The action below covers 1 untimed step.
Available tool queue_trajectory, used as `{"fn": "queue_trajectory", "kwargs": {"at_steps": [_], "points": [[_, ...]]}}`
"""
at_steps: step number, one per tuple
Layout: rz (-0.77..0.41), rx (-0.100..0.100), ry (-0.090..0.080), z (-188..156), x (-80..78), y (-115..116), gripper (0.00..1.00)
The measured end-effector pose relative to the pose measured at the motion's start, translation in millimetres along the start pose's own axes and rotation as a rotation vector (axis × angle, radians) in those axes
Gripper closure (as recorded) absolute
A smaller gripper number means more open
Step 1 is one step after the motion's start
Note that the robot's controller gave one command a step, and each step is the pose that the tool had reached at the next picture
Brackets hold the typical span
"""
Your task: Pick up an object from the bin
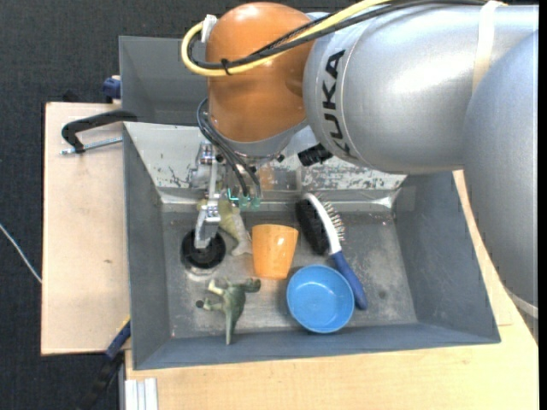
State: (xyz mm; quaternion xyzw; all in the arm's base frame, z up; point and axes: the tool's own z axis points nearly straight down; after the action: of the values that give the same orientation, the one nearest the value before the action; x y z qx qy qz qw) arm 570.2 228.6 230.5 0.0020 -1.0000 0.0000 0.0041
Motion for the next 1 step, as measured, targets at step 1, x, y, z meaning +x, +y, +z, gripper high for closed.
{"fn": "queue_trajectory", "kwargs": {"at_steps": [1], "points": [[-0.519,-0.001,-0.016,157.1,2.7,-16.7,0.0]]}}
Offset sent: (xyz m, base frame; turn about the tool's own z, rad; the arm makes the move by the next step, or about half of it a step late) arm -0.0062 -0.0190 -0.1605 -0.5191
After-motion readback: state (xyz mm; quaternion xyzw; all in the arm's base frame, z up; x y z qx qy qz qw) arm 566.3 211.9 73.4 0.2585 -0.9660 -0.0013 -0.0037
